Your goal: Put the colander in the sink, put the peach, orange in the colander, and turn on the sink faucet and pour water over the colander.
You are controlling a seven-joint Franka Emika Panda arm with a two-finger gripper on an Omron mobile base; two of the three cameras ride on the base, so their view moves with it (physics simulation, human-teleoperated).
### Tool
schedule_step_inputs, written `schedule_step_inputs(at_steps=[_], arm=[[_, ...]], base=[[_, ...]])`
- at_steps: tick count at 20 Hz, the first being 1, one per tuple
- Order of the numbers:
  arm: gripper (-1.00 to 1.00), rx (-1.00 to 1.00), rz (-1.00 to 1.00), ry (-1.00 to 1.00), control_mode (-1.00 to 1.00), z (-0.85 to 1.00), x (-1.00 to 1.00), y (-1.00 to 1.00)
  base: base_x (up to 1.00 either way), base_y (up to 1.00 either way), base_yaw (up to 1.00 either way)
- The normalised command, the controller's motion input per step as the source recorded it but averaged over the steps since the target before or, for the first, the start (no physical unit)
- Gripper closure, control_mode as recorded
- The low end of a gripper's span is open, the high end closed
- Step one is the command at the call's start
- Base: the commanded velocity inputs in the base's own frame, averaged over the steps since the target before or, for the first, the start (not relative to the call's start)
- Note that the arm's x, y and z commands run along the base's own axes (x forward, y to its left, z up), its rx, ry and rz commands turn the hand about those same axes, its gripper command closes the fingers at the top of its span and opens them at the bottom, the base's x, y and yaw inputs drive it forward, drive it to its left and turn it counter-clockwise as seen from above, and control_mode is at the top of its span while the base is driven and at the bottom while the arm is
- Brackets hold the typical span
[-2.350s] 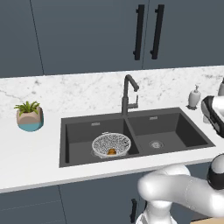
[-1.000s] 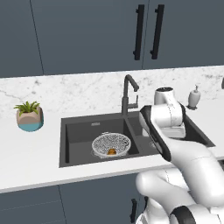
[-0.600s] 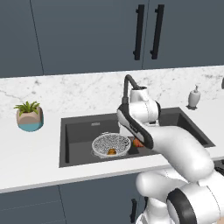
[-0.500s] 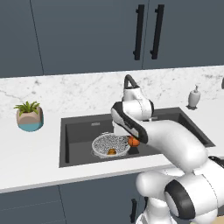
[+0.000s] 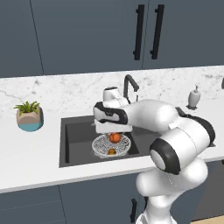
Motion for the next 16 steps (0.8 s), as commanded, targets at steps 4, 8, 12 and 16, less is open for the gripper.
schedule_step_inputs(at_steps=[4, 8, 12, 16], arm=[[1.00, 0.01, 0.05, -0.13, -1.00, -0.67, 0.45, 0.00], [1.00, 0.00, 0.03, -0.16, -1.00, -0.60, 0.45, 0.00], [1.00, 0.00, 0.02, -0.08, -1.00, -0.57, 0.48, 0.00], [1.00, 0.00, 0.02, -0.01, -1.00, -0.48, 0.46, 0.00]], base=[[0.00, 0.00, 0.00], [0.00, 0.00, 0.00], [0.00, 0.00, 0.00], [0.00, 0.00, 0.00]])
